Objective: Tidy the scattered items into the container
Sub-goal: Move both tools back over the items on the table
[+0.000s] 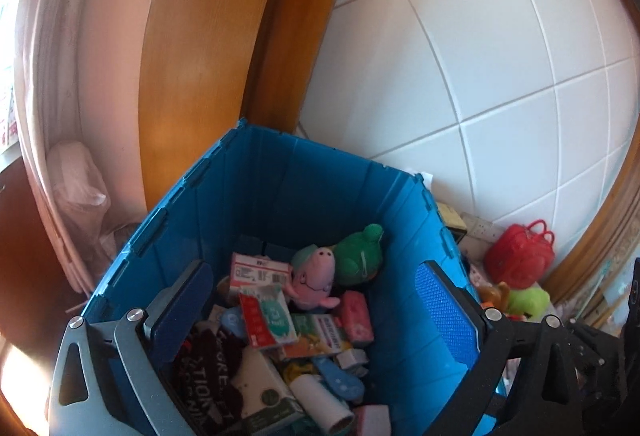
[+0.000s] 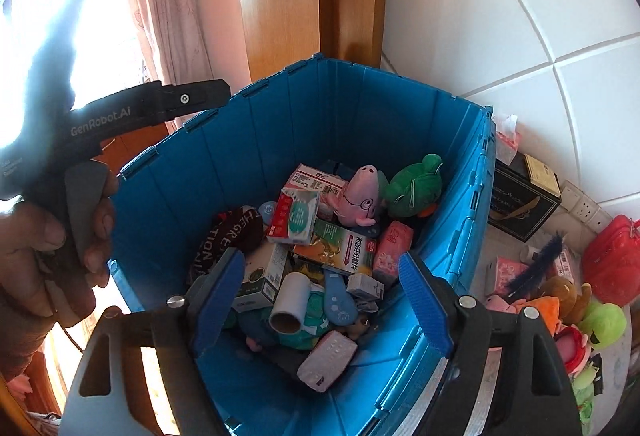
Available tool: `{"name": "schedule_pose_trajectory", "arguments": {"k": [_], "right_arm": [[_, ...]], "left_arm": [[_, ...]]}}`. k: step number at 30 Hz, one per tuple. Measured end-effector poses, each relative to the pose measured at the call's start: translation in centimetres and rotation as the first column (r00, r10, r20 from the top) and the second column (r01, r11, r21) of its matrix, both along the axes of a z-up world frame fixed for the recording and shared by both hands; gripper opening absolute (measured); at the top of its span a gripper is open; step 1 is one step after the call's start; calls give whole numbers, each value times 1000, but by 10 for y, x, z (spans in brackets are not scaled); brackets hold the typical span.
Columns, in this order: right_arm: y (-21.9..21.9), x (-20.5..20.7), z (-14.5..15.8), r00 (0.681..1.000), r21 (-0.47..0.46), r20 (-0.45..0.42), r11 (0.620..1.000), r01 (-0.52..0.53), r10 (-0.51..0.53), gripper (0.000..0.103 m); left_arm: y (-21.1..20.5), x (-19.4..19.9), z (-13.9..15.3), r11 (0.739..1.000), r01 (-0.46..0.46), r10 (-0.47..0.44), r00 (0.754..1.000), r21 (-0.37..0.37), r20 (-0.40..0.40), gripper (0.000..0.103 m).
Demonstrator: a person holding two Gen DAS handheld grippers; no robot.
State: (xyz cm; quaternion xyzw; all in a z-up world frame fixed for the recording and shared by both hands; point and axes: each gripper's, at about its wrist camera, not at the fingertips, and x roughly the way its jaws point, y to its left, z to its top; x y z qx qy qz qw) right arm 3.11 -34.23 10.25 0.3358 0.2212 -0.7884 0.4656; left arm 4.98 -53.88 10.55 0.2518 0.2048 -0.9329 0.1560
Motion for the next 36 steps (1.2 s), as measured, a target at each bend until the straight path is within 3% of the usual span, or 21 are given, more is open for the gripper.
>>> {"name": "schedule_pose_trajectory", "arguments": {"k": [11, 15, 19, 27, 36], "right_arm": [[60, 1, 9, 997, -114, -8, 991, 71, -72, 87], [91, -5, 11, 994, -135, -8, 985, 107, -109, 99], [133, -13, 12, 990, -158, -6, 978, 136, -139, 99], [253, -30, 3, 978, -152, -2, 966, 208, -211, 103], [403, -83, -23, 944, -78, 37, 941, 329, -327, 103]], "left_arm": [[54, -1, -5, 995, 94, -94, 995, -13, 18, 103], [89, -7, -1, 991, 132, -131, 991, -30, 18, 103], [133, -9, 3, 986, 158, -157, 987, -51, 23, 103], [253, -29, -5, 967, 249, -244, 967, -58, 72, 103], [393, -79, -45, 929, 370, -362, 919, -26, 154, 103]]}}
